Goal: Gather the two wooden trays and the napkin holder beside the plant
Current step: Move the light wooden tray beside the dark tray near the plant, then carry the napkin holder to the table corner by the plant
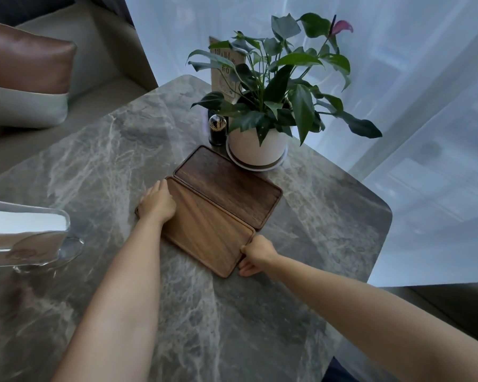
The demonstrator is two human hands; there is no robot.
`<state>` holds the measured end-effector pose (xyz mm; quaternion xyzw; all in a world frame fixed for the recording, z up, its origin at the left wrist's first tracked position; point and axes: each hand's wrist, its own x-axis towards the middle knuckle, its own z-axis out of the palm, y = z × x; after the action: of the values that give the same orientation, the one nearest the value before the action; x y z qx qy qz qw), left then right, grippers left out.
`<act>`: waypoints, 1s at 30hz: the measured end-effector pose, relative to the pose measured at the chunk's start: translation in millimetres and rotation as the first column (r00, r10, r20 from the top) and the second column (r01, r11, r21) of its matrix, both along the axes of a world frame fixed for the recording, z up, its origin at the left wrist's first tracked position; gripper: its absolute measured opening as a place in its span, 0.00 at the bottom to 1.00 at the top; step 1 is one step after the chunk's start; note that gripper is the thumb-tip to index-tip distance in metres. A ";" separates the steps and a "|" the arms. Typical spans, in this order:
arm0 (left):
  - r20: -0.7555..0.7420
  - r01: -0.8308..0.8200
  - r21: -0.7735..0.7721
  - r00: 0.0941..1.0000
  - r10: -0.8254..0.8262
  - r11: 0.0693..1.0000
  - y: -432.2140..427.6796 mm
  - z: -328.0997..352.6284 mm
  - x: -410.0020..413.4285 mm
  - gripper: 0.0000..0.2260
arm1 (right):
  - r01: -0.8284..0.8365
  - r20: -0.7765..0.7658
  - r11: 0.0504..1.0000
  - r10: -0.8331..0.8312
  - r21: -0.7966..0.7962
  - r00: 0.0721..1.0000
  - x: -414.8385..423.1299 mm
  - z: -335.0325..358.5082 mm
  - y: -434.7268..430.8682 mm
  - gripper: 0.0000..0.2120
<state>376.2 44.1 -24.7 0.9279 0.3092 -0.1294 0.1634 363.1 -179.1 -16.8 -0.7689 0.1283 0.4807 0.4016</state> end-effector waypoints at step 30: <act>0.455 -0.318 0.313 0.877 0.153 0.895 83.0 118.2 -218.3 0.32 | -0.728 0.816 0.647 0.534 -0.227 0.220 -46.0 139.9 182.1 0.41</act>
<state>157.9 127.1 93.5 0.9020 0.3984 0.1559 0.0587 317.1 3.0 123.1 -0.8341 -0.4531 0.1850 0.2546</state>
